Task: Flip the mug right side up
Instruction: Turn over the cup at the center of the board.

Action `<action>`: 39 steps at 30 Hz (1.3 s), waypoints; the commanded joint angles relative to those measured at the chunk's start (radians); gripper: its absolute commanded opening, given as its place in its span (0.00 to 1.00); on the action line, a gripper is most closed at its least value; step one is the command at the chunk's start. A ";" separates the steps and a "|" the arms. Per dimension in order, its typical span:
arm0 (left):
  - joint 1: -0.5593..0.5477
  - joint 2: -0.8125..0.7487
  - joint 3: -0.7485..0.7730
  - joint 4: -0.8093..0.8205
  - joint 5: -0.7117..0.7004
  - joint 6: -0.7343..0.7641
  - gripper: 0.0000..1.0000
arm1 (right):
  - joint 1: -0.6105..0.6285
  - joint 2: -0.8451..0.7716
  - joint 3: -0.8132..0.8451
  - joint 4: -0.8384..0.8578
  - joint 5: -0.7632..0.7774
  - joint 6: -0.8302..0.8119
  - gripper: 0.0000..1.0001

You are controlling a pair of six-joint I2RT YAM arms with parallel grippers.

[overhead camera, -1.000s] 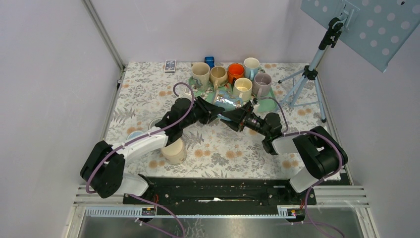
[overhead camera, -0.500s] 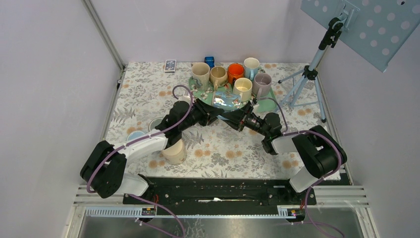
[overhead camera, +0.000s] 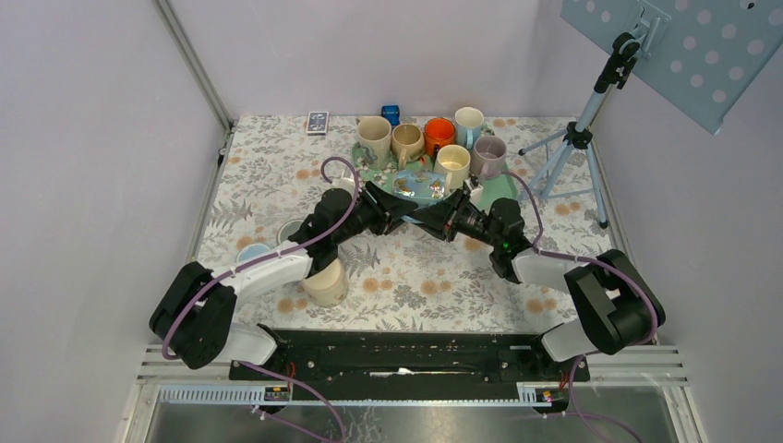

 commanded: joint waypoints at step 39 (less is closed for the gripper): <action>0.036 -0.323 0.100 -0.465 -0.225 0.526 0.99 | 0.014 0.031 0.557 -0.873 0.267 -0.763 0.00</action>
